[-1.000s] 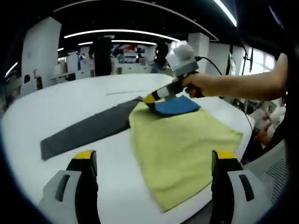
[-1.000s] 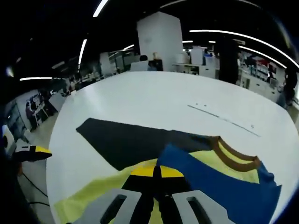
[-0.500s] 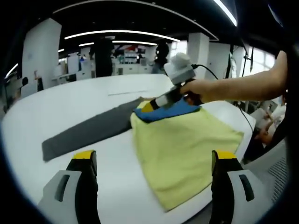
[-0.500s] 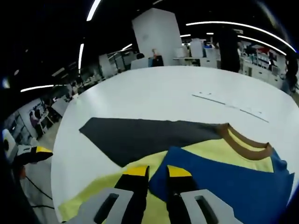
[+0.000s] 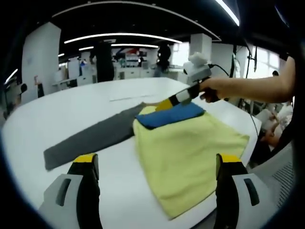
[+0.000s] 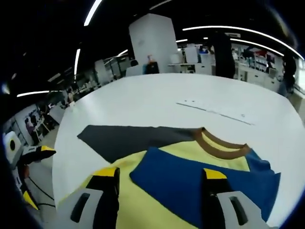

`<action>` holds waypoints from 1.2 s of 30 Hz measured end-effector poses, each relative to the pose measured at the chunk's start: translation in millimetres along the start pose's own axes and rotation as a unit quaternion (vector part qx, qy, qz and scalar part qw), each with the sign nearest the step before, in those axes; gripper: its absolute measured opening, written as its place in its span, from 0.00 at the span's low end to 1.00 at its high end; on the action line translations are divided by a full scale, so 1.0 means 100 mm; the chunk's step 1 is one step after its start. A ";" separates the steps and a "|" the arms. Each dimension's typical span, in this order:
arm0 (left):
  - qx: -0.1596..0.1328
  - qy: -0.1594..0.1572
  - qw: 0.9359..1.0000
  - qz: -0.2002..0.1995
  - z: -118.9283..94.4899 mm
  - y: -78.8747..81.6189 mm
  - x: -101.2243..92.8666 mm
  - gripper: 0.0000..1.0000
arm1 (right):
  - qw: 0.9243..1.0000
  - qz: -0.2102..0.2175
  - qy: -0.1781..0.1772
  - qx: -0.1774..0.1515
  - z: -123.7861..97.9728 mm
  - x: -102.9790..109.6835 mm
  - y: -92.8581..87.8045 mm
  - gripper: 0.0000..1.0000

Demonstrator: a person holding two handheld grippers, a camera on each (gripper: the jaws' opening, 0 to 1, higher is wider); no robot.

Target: Fold the garment on the visible template until the final outline fits inside the template.

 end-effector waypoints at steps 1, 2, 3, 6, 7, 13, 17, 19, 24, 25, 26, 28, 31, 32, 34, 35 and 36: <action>-0.001 -0.001 1.000 0.000 0.00 0.00 0.01 0.99 | 1.000 0.005 -0.003 -0.003 -0.05 -0.04 0.00 0.69; 0.001 -0.001 1.000 0.002 0.00 0.00 0.01 0.99 | 1.000 0.006 -0.006 -0.006 -0.09 -0.07 0.00 0.72; 0.001 0.000 1.000 0.003 0.00 0.00 0.02 0.99 | 1.000 0.006 -0.009 -0.007 -0.13 -0.10 -0.01 0.74; -0.002 0.001 1.000 0.003 -0.02 0.01 0.03 0.99 | 1.000 0.007 -0.019 -0.004 -0.26 -0.22 -0.08 0.77; -0.001 0.001 1.000 0.003 -0.02 -0.01 0.05 0.99 | 1.000 0.010 -0.023 -0.003 -0.32 -0.27 -0.10 0.77; 0.001 0.002 1.000 0.006 -0.03 0.00 0.05 0.99 | 0.999 0.016 -0.048 0.002 -0.58 -0.54 -0.27 0.78; 0.003 0.004 1.000 0.006 -0.04 0.00 0.05 0.99 | 0.997 0.028 -0.071 0.011 -0.75 -0.74 -0.43 0.75; 0.003 0.004 1.000 0.006 -0.03 0.00 0.04 0.99 | 0.996 0.033 -0.082 0.012 -0.82 -0.85 -0.50 0.72; 0.003 0.003 1.000 0.009 -0.03 0.02 0.02 0.99 | 0.994 0.049 -0.100 0.019 -0.97 -1.01 -0.65 0.64; 0.002 0.004 1.000 0.011 -0.03 0.03 0.02 0.99 | 0.993 0.049 -0.102 0.021 -0.99 -1.03 -0.68 0.63; 0.001 0.004 1.000 0.013 -0.03 0.03 0.02 0.99 | 0.993 0.050 -0.104 0.023 -1.00 -1.05 -0.70 0.62; 0.001 0.004 1.000 0.015 -0.03 0.03 0.02 0.99 | 0.992 0.053 -0.111 0.025 -1.05 -1.09 -0.75 0.59; 0.002 0.004 1.000 0.018 -0.03 0.04 0.01 0.99 | 0.991 0.055 -0.116 0.028 -1.10 -1.14 -0.81 0.54; 0.002 0.004 1.000 0.018 -0.03 0.04 0.01 0.99 | 0.991 0.054 -0.117 0.031 -1.12 -1.15 -0.84 0.52; 0.001 0.005 1.000 0.017 -0.04 0.04 0.01 0.99 | 0.990 0.053 -0.122 0.035 -1.14 -1.18 -0.89 0.47; 0.001 0.005 1.000 0.017 -0.04 0.04 0.01 0.99 | 0.990 0.052 -0.124 0.036 -1.15 -1.19 -0.91 0.45; 0.001 0.005 1.000 0.017 -0.04 0.04 0.01 0.99 | 0.990 0.052 -0.125 0.038 -1.16 -1.20 -0.93 0.43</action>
Point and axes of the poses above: the point that each gripper's makers call its tool centre point, and the gripper's own axes: z roughly forward along the fingers, x roughly to its left, y roughly out of its top, the point moved 1 cm from there along -z, roughly backward along the fingers
